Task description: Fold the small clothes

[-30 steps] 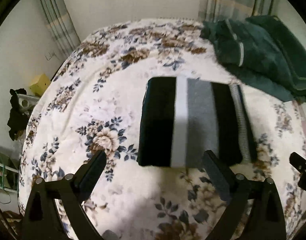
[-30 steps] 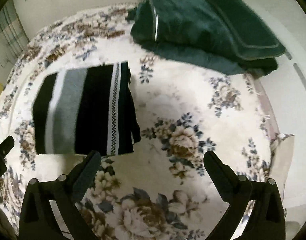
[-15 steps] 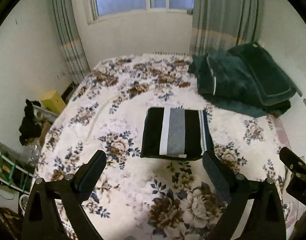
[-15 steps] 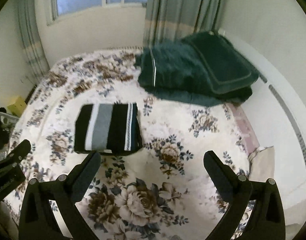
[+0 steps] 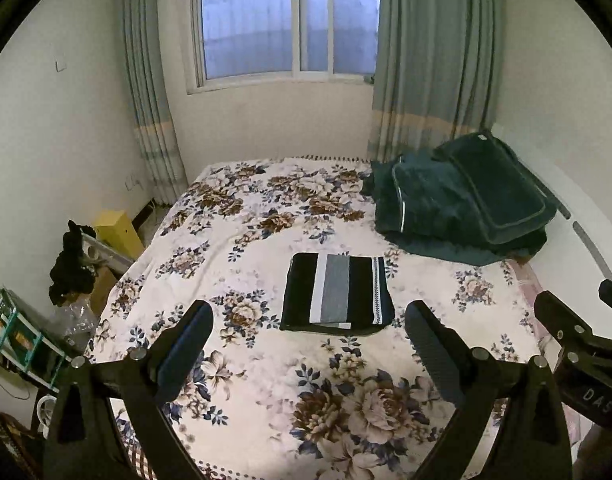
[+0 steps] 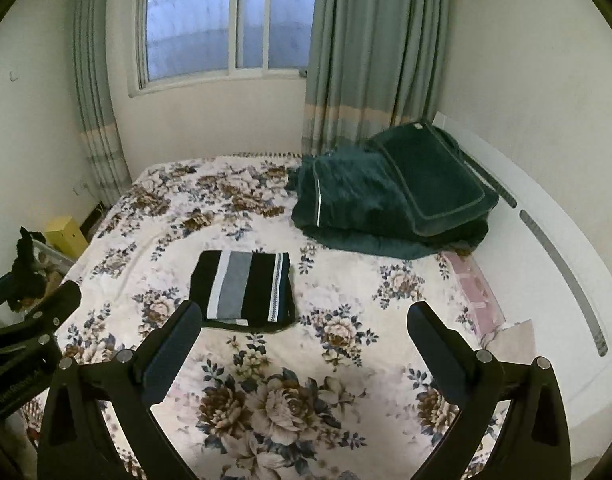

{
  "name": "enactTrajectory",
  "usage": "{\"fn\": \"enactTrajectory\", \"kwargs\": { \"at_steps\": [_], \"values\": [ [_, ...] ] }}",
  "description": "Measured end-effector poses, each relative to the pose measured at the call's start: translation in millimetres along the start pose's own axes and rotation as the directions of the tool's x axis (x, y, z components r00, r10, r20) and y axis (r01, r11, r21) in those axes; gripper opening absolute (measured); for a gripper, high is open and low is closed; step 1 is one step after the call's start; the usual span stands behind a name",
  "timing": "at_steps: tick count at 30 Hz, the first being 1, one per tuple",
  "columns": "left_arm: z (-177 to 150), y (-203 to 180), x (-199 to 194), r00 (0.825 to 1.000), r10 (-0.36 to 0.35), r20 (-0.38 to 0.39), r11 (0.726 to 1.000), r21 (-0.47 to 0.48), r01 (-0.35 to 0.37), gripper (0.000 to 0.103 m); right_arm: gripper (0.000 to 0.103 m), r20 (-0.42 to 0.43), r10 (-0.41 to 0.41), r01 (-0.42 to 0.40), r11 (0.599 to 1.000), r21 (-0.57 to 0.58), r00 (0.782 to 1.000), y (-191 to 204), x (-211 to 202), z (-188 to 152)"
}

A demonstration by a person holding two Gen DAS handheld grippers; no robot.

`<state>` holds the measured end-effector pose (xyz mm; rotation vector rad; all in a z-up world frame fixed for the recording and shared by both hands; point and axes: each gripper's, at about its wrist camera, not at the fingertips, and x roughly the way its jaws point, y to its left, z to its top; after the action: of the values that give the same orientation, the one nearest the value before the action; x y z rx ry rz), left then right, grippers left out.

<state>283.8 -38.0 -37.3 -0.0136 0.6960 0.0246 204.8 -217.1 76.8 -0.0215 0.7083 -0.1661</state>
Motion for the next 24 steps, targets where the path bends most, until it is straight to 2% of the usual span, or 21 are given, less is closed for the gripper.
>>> {"fn": "enactTrajectory", "kwargs": {
  "at_steps": [9, 24],
  "values": [
    [-5.2, 1.7, -38.1, 0.999, 0.0, 0.043, 1.0, 0.004, 0.0, 0.098, 0.103, 0.057, 0.01, -0.01, 1.0, 0.0, 0.998, -9.4, -53.3, 3.4],
    [-8.8, 5.5, -51.1, 0.998, 0.014, 0.058, 1.0, -0.01, -0.013, 0.099, 0.103, 0.074, 0.038, -0.038, 0.999, -0.005, 0.996, -15.2, -62.0, 9.8]
  ]
}}
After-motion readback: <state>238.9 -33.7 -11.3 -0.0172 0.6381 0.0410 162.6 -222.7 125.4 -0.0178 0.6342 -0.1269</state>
